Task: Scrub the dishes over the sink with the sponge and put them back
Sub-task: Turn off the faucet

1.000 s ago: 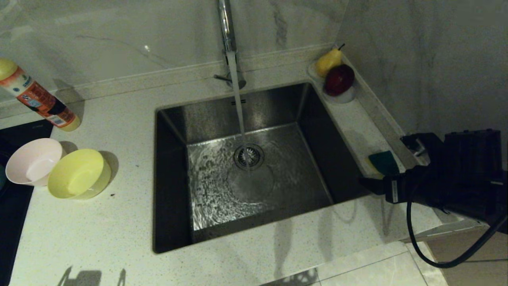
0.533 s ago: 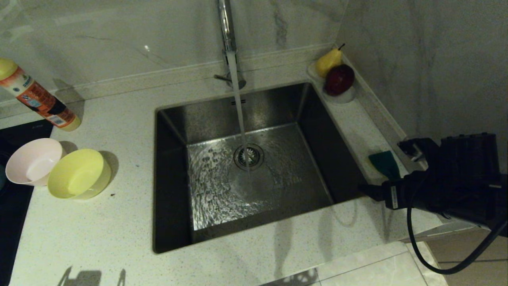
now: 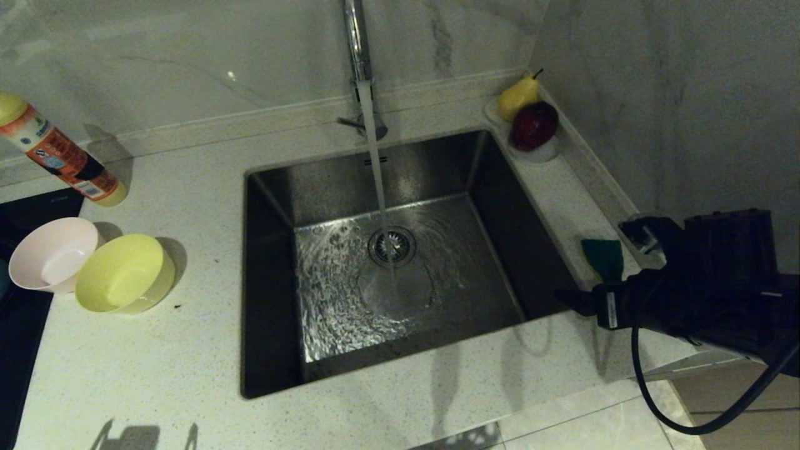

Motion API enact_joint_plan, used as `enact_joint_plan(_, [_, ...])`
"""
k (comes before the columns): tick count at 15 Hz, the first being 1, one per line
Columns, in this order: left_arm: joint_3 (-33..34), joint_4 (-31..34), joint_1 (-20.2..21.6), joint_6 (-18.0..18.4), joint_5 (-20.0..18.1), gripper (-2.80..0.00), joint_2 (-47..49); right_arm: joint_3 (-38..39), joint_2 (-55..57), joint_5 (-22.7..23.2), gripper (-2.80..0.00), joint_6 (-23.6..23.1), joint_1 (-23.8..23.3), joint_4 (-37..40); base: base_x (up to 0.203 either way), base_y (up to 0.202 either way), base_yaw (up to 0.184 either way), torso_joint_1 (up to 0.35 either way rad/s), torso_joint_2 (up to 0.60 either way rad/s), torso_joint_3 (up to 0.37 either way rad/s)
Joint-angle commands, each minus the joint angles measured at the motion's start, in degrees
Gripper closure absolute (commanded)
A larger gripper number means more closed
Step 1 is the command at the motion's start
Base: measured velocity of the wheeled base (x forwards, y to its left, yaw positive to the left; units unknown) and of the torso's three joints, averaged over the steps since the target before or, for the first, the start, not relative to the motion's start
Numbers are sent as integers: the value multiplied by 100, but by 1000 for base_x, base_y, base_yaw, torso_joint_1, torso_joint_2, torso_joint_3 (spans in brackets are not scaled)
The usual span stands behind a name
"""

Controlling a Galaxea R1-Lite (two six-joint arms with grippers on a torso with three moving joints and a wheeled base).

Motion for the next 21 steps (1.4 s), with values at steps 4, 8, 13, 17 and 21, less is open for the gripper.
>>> enact_joint_plan(4, [229,-14,0,0,3,-280,7,-47,-67,-92,-280,-2,16,-77,0,0,0,0,0,0])
enact_joint_plan(8, [229,-7,0,0,3,-280,7,-148,-231,-218,-280,-338,16,-88,0,0,0,0,0,0])
enact_joint_plan(13, [229,-6,0,0,3,-280,7,-176,-541,-326,-280,-787,12,-105,0,0,0,0,0,0])
enact_joint_plan(17, [229,-13,0,0,3,-280,0,48,-565,-435,-280,-942,7,-110,0,0,0,0,0,0])
enact_joint_plan(21, [229,-6,0,0,3,-280,7,-119,-716,-396,-280,-964,114,-274,0,0,0,0,0,0])
